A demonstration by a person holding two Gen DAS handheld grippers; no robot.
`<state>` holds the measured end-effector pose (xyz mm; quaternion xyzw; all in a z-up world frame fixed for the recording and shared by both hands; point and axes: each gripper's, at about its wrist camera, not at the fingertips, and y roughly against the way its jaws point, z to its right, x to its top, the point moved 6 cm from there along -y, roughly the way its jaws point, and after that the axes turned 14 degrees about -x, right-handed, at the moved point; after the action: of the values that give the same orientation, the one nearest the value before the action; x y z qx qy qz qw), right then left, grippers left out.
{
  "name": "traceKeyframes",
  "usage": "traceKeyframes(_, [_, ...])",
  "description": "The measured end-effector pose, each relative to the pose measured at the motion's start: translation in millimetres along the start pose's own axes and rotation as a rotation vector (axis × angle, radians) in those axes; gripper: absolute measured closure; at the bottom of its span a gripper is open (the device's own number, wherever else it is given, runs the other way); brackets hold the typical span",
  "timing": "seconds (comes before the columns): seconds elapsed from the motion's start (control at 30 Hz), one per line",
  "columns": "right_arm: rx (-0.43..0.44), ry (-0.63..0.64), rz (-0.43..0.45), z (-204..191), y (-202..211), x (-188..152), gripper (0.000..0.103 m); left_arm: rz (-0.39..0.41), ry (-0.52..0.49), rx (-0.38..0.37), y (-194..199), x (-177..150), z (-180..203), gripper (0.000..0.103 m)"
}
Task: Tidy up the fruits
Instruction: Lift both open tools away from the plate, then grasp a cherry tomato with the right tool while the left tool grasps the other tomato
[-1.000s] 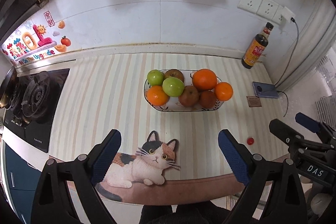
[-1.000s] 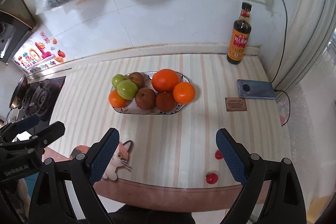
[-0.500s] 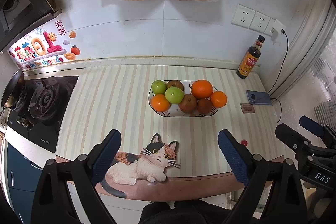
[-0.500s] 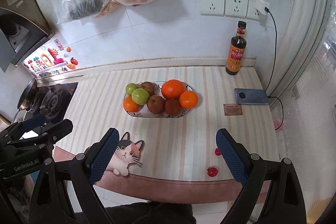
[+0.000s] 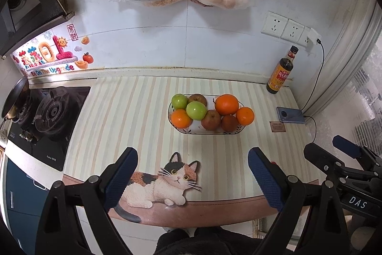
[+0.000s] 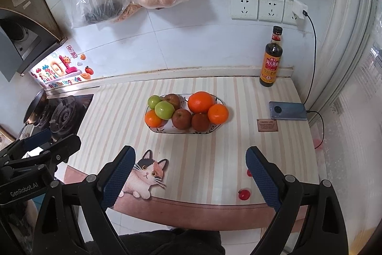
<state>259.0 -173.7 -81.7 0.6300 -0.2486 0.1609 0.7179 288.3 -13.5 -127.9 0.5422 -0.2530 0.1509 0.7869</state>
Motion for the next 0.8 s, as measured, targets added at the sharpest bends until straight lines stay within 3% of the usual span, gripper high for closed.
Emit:
traceKeyframes(0.1, [0.006, -0.020, -0.007, 4, -3, -1, 0.002, -0.016, 0.005, 0.001, -6, -2, 1, 0.008])
traceKeyframes(0.23, [0.028, -0.065, -0.011, 19, -17, -3, 0.002, -0.045, -0.012, 0.025, -25, -7, 6, 0.000])
traceKeyframes(0.43, [-0.014, -0.156, -0.124, 72, -85, -30, 0.002, -0.135, -0.058, 0.061, -85, -22, 21, 0.000])
traceKeyframes(0.53, [-0.016, -0.186, -0.228, 95, -132, -62, 0.018, -0.222, -0.085, 0.076, -130, -38, 32, 0.000])
traceKeyframes(0.6, [-0.007, -0.195, -0.307, 103, -162, -85, 0.044, -0.291, -0.099, 0.077, -158, -50, 39, 0.000])
traceKeyframes(0.67, [0.026, -0.220, -0.411, 109, -201, -118, 0.047, -0.362, -0.118, 0.080, -186, -63, 46, 0.000])
traceKeyframes(0.8, [0.087, -0.307, -0.514, 118, -242, -160, 0.051, -0.482, -0.144, 0.066, -230, -89, 61, 0.000])
